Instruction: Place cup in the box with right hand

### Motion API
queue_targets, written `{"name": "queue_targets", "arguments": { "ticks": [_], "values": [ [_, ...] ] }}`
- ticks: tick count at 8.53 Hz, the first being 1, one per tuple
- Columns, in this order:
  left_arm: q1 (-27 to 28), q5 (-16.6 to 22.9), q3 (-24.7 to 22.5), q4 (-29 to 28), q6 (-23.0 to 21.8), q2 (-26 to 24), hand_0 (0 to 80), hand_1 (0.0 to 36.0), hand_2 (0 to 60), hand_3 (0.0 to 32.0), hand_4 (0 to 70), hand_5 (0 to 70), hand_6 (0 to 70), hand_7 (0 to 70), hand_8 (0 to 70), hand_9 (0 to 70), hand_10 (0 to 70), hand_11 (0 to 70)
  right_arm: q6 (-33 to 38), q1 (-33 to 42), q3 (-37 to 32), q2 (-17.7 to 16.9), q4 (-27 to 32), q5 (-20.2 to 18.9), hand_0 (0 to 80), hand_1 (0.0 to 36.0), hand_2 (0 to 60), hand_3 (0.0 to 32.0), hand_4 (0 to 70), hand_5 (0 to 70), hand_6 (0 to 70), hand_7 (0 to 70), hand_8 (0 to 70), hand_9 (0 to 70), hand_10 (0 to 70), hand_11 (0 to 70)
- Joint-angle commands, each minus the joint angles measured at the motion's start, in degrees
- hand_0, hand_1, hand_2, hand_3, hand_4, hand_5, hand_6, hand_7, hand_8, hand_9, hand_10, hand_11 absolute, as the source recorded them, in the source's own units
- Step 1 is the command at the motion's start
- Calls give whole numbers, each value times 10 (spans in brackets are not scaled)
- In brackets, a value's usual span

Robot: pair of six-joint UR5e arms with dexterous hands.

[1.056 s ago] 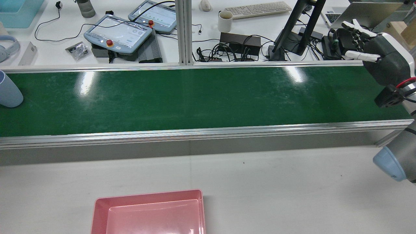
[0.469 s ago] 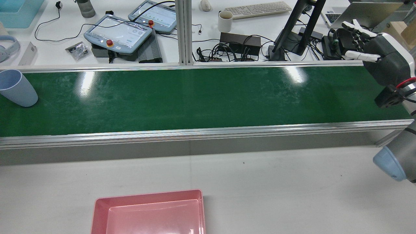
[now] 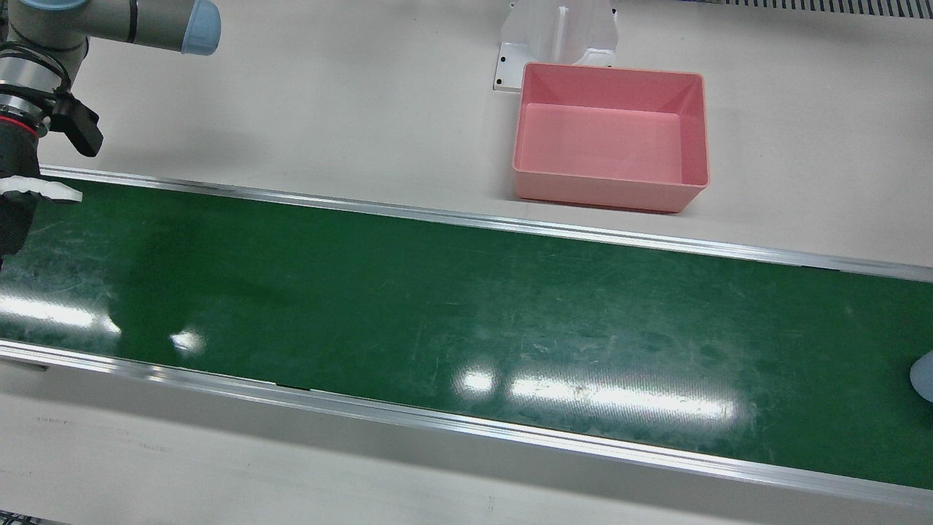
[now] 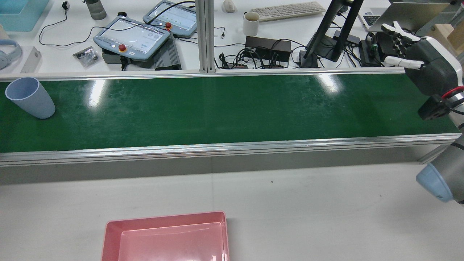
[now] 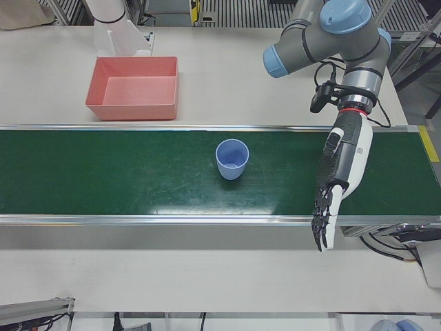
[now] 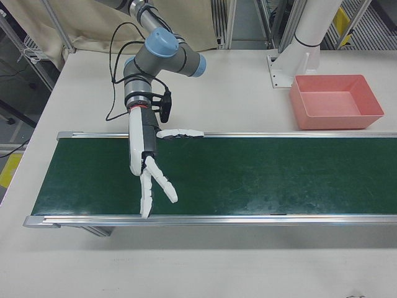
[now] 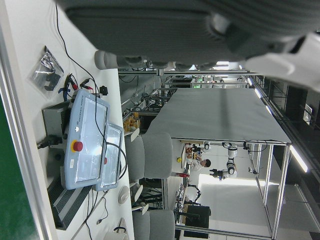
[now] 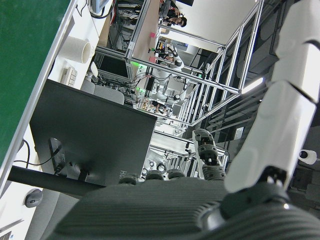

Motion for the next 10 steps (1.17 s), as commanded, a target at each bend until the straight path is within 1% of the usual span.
{"name": "queue_targets", "arguments": {
  "ticks": [1, 3, 5, 10],
  "values": [
    [0, 0, 0, 0, 0, 0, 0, 0, 0, 0, 0, 0, 0, 0, 0, 0, 0, 0, 0, 0, 1, 0, 0, 0, 465, 145, 101, 0, 0, 30, 0, 0, 0, 0, 0, 0],
    [0, 0, 0, 0, 0, 0, 0, 0, 0, 0, 0, 0, 0, 0, 0, 0, 0, 0, 0, -3, 1, 2, -1, 1, 466, 143, 94, 0, 0, 30, 0, 0, 0, 0, 0, 0],
    [0, 0, 0, 0, 0, 0, 0, 0, 0, 0, 0, 0, 0, 0, 0, 0, 0, 0, 0, -2, 1, 2, -1, 1, 465, 144, 104, 0, 0, 28, 0, 0, 0, 0, 0, 0],
    [0, 0, 1, 0, 0, 0, 0, 0, 0, 0, 0, 0, 0, 0, 0, 0, 0, 0, 1, -3, 1, 2, -2, 1, 465, 142, 98, 0, 3, 28, 0, 0, 0, 0, 0, 0]
  ]
}}
